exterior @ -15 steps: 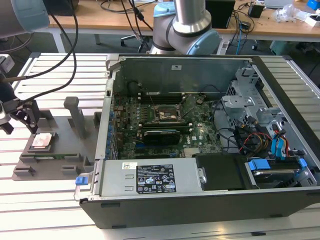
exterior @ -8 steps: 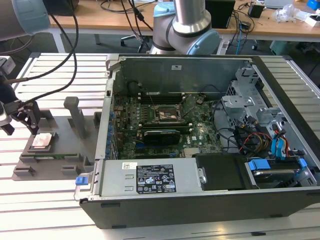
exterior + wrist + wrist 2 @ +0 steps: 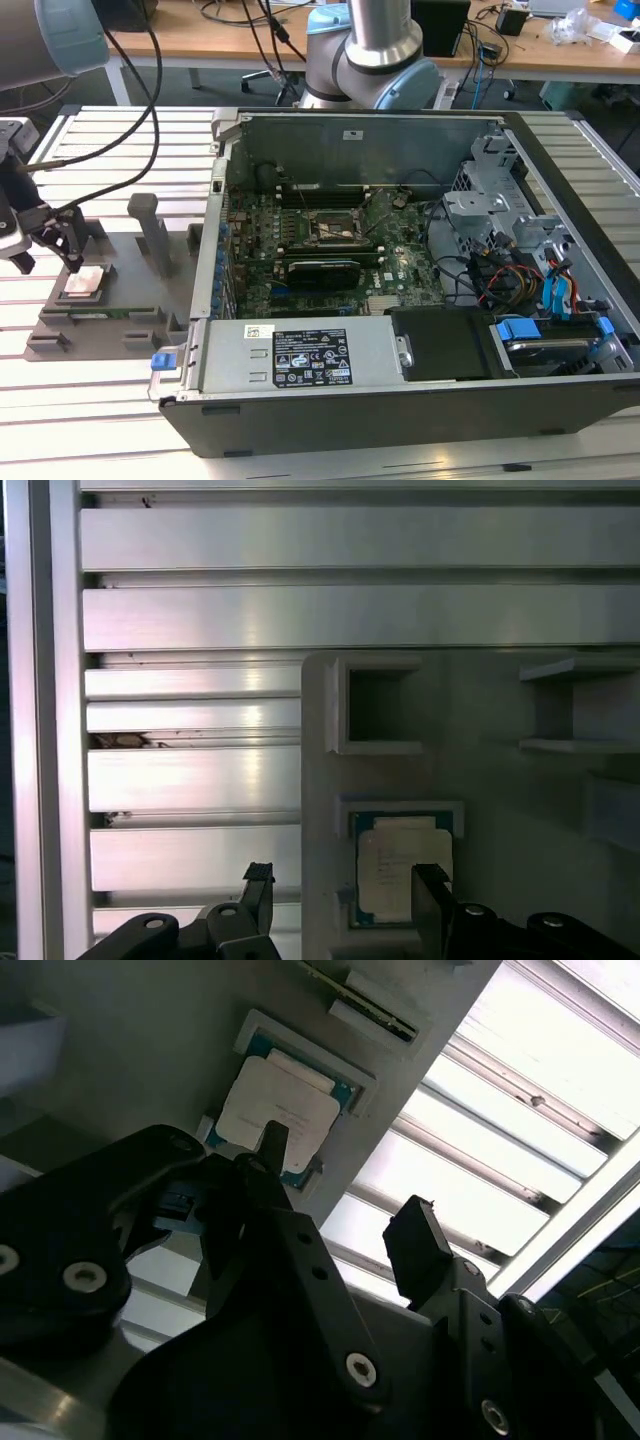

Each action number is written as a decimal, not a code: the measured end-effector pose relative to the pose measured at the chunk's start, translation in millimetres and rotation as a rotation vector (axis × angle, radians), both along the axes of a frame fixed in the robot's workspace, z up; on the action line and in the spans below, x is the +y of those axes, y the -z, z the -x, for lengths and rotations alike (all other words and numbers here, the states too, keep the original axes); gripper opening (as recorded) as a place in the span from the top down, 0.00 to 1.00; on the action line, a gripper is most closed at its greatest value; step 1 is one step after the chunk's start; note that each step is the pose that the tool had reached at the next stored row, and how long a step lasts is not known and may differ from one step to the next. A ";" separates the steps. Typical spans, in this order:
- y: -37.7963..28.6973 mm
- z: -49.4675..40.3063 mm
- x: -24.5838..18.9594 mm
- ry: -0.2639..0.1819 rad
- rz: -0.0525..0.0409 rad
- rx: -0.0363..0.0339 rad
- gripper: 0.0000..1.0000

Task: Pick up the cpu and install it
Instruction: 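Pick up the cpu and move it towards the insertion slot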

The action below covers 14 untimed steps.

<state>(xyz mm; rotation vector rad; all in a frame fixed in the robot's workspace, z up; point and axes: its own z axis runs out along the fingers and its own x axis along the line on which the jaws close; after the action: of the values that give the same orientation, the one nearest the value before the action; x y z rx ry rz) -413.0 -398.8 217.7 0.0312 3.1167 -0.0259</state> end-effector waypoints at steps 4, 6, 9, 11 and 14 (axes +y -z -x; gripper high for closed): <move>2.7 -10.1 0.0 -0.001 0.0111 0.0006 0.34; 4.1 -14.6 0.0 -0.002 0.0151 0.0009 0.34; 6.2 -21.0 0.0 -0.005 0.0180 0.0016 0.34; 7.8 -24.5 0.0 -0.007 0.0191 0.0018 0.34; 12.4 -28.0 0.0 -0.009 0.0194 0.0025 0.34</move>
<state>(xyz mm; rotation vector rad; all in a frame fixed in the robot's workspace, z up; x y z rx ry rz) -385.1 -398.8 205.3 0.0162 3.1186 -0.0560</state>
